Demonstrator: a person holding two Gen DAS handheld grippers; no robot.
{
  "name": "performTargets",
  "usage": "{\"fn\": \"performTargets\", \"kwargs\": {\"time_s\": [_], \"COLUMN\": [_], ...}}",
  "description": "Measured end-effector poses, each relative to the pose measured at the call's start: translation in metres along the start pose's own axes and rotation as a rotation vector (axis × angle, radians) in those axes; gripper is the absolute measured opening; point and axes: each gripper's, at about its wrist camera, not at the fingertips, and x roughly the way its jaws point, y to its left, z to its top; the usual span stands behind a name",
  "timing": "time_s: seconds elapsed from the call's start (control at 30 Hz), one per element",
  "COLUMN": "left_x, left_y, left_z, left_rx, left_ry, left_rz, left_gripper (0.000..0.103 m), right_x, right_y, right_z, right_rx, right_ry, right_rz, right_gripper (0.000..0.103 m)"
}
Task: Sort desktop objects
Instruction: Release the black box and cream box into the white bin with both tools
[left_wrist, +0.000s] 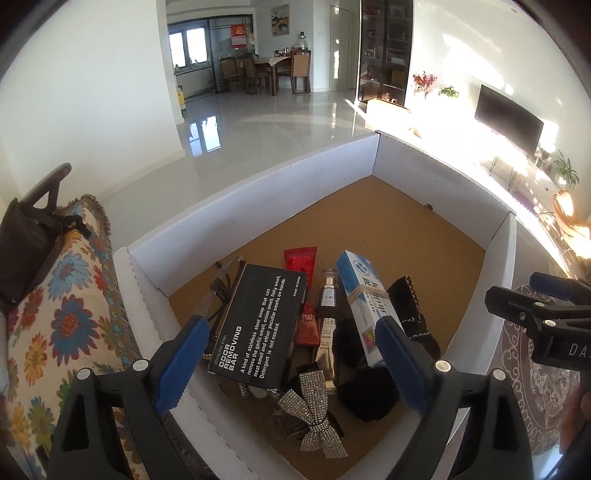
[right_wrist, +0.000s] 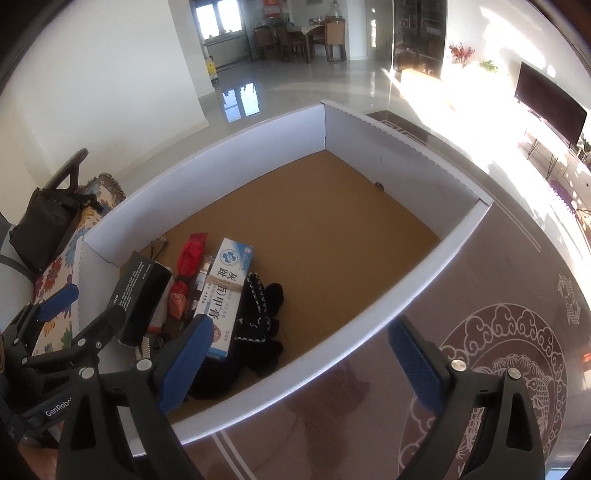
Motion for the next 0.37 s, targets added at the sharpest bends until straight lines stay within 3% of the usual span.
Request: {"fn": "performTargets", "kwargs": {"time_s": [0.07,0.1,0.17,0.27,0.37], "left_x": [-0.002,-0.003,-0.007,-0.013,-0.019], "left_y": [0.003,0.006,0.010,0.015,0.007], "left_z": [0.000,-0.001,-0.002,-0.005,-0.004], "left_rx": [-0.022,-0.036,-0.090,-0.149,-0.117], "left_ry": [0.005,0.008,-0.001,-0.025,-0.072], "left_rz": [0.012,0.006,0.025,-0.030,0.031], "left_gripper": [0.094,0.103,0.103,0.103,0.103], "right_x": [0.001,0.002,0.004,0.007,0.008], "right_y": [-0.001,-0.001,-0.002,-0.001,0.001], "right_z": [-0.003,-0.005,-0.006,-0.006,-0.003], "right_rx": [-0.004,-0.007,-0.011,-0.018,-0.013], "right_ry": [-0.001,0.000,0.002,0.003,0.001], "right_rz": [-0.005,-0.007,-0.009,-0.015,-0.012], "right_gripper": [0.096,0.096,0.096,0.096,0.096]}}
